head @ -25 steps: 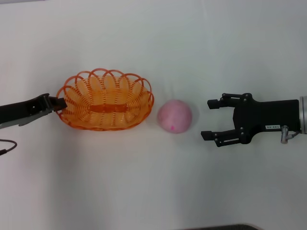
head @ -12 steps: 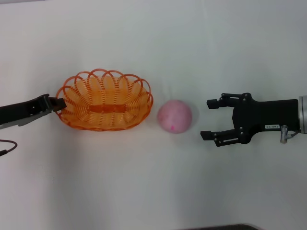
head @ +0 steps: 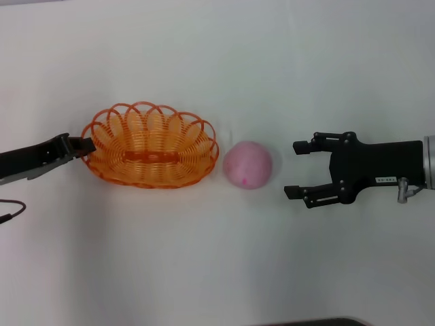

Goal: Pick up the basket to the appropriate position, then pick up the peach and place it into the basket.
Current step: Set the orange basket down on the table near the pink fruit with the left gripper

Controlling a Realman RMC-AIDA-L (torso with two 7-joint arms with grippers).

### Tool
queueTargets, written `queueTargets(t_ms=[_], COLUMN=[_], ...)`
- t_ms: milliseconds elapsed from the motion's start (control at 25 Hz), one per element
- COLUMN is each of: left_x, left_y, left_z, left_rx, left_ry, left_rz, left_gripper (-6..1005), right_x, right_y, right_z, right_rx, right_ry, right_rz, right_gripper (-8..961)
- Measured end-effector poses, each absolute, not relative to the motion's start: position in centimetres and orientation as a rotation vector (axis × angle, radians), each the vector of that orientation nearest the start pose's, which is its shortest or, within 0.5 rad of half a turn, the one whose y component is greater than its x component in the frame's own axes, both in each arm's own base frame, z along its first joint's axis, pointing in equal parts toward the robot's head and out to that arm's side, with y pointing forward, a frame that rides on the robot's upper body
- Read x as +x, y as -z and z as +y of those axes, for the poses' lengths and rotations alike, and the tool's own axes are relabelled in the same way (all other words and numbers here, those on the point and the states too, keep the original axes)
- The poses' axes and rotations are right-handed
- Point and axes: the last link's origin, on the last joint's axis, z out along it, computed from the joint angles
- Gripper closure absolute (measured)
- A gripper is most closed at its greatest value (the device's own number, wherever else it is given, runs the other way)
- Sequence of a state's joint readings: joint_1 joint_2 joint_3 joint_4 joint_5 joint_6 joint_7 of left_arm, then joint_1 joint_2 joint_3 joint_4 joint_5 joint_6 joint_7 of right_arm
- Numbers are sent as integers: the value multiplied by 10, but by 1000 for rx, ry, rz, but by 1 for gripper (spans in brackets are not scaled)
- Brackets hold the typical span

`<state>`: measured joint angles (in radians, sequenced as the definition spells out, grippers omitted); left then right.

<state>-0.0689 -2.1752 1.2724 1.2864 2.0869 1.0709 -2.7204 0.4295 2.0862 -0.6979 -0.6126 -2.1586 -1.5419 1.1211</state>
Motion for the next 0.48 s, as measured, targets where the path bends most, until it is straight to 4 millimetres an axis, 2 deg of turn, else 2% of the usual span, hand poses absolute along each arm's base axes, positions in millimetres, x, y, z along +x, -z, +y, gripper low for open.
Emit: queueTargets(t_ms=[280,320,480], left_x=[-288,-288,-286], left_y=[16,16,15], left_z=[290,289,288], left_rx=[-1924,-1929,-1946], left_ry=[510,512,530], left_rz=[-1841,-1849,-1847], left_gripper=[892,767,692], right_x=[308,308,308], right_y=[23,23,23], right_z=[284,284,284], right_rx=[-2843,-2844,-2845], right_ry=[-461,-461,-460], right_rz=[456,456,453], right_gripper=[38,38,38])
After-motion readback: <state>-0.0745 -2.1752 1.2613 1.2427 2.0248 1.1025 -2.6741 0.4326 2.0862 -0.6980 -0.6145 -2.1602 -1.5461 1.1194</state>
